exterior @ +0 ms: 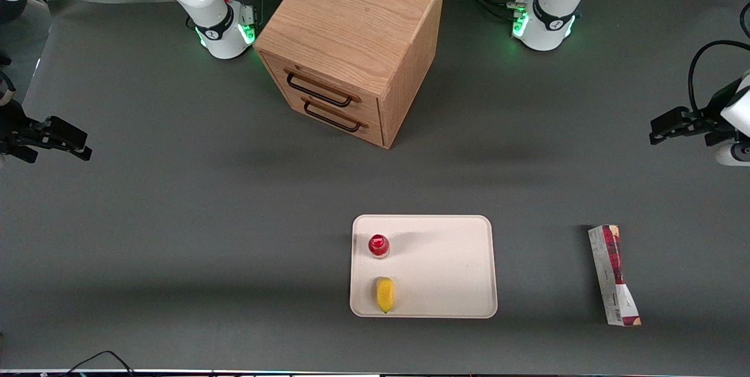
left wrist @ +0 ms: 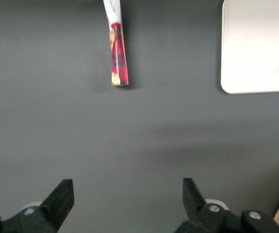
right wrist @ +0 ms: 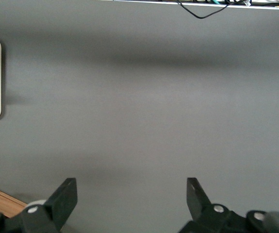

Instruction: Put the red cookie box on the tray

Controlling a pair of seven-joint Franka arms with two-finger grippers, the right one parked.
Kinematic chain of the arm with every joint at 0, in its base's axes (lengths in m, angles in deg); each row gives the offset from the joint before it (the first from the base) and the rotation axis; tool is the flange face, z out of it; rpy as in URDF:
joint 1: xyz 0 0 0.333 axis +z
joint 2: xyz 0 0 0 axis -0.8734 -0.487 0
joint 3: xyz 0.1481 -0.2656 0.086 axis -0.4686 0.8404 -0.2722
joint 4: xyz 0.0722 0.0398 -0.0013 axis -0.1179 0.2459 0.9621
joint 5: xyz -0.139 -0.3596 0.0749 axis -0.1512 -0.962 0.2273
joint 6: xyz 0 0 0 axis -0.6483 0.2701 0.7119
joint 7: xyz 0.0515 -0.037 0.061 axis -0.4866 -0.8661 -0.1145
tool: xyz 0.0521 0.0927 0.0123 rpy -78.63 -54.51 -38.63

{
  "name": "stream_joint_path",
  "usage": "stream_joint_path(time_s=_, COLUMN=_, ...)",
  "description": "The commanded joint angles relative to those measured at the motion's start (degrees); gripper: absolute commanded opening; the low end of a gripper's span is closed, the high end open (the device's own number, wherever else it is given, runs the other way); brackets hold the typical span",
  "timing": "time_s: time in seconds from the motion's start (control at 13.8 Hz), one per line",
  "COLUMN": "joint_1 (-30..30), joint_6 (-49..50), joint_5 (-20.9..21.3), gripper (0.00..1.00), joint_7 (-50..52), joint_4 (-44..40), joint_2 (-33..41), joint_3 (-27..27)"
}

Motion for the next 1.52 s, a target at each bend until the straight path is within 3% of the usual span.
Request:
stream_joint_path(time_s=0.0, joint_1=-0.5, joint_6=-5.4, joint_5=0.3, gripper=1.00, joint_7=0.1, joint_4=-1.1, joint_2=-3.9, joint_3=-0.4)
stream_joint_path(time_s=0.36, joint_1=0.0, joint_6=-14.1, joint_5=0.1, gripper=1.00, joint_7=0.0, joint_4=-9.7, joint_2=-19.2, joint_3=-1.2)
stream_joint_path(time_s=0.58, joint_1=0.2, joint_6=-24.7, joint_5=0.2, gripper=1.00, joint_7=0.0, joint_4=-9.6, joint_2=-26.4, joint_3=-1.5)
stream_joint_path(time_s=1.16, joint_1=0.8, joint_6=-40.8, joint_5=0.1, gripper=1.00, joint_7=1.4, joint_4=-9.1, joint_2=-41.3, joint_3=-2.0)
stream_joint_path(time_s=1.3, joint_1=0.8, joint_6=-40.8, joint_5=0.2, gripper=0.85, joint_7=1.2, joint_4=-9.0, joint_2=-42.1, joint_3=-2.1)
stream_joint_path(time_s=1.37, joint_1=0.8, joint_6=-40.8, joint_5=0.2, gripper=0.69, joint_7=1.0, joint_4=-8.9, joint_2=-42.2, joint_3=-2.4)
stream_joint_path(time_s=1.45, joint_1=0.8, joint_6=-40.8, joint_5=0.1, gripper=0.43, joint_7=0.9, joint_4=-9.0, joint_2=-42.1, joint_3=-2.4)
